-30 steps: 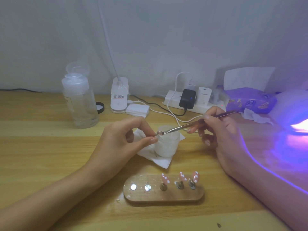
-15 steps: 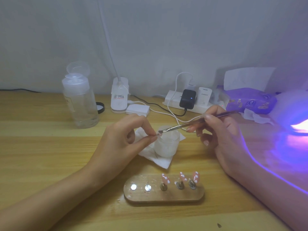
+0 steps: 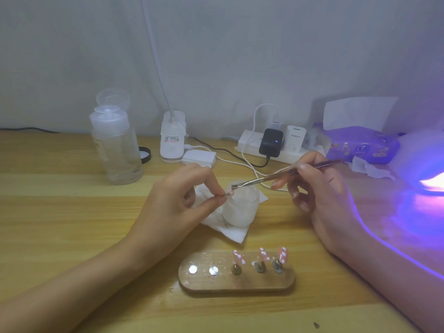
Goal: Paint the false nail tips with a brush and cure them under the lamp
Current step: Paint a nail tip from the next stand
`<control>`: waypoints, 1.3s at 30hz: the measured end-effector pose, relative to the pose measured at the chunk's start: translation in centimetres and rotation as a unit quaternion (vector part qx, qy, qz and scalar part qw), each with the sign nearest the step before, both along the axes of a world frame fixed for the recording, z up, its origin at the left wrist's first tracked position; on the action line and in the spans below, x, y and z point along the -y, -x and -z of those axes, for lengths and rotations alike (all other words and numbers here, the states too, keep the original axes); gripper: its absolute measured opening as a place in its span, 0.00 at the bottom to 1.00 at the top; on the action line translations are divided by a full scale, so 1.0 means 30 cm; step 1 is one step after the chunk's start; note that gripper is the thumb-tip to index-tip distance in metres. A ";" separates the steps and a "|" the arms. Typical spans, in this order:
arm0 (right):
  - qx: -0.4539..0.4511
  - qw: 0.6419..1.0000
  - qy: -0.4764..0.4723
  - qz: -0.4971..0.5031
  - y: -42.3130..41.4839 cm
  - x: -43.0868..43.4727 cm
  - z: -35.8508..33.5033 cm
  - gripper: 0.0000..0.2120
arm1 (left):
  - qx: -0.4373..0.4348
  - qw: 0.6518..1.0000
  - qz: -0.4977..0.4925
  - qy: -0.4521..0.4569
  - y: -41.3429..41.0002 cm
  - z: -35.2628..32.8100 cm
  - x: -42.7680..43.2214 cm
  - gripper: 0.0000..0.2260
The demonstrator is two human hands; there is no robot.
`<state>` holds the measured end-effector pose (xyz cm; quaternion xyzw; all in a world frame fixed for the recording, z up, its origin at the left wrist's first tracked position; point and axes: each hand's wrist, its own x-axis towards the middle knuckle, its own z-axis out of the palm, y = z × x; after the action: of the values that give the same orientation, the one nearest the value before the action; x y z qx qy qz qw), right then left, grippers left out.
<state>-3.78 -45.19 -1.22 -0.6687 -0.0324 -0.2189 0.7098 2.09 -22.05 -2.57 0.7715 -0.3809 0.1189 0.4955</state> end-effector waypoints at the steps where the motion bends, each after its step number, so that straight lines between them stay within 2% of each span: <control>1: 0.003 1.000 0.003 -0.011 0.000 -0.001 -0.001 0.08 | -0.001 1.000 0.001 0.000 0.000 0.000 -0.001 0.06; 7: -0.009 1.000 0.006 0.014 -0.003 0.003 0.005 0.09 | -0.004 1.000 -0.003 0.001 -0.004 0.004 0.001 0.07; 11: 0.005 1.000 0.014 -0.018 -0.003 -0.007 -0.001 0.07 | -0.003 1.000 -0.006 0.003 -0.003 0.007 -0.001 0.06; 15: -0.011 1.000 0.019 0.016 -0.004 0.000 0.002 0.08 | -0.006 1.000 -0.008 0.002 -0.005 0.007 0.001 0.07; 20: 0.001 1.000 0.013 -0.012 0.000 -0.004 -0.003 0.07 | -0.009 1.000 -0.008 0.002 -0.004 0.004 0.002 0.07; 25: -0.008 1.000 0.009 0.018 0.000 0.004 0.001 0.09 | -0.017 1.000 -0.006 0.006 0.000 0.001 0.006 0.05; 29: 0.001 1.000 0.010 -0.012 0.000 -0.002 -0.003 0.07 | -0.016 1.000 -0.007 0.001 0.001 0.001 0.005 0.07; 33: -0.017 0.999 0.014 0.026 -0.002 0.004 -0.001 0.07 | -0.013 1.000 -0.006 0.001 0.002 0.001 0.005 0.07; 36: 0.009 1.000 0.000 0.003 0.000 0.000 -0.005 0.09 | -0.008 1.000 -0.008 -0.001 0.002 -0.001 0.008 0.05; 39: -0.003 1.000 0.021 0.002 0.001 -0.006 -0.003 0.07 | -0.012 1.000 -0.005 0.006 0.003 -0.002 0.007 0.05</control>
<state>-3.81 -45.00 -1.13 -0.6844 -0.0330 -0.2174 0.6952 1.99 -22.26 -2.52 0.7719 -0.3700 0.1143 0.5042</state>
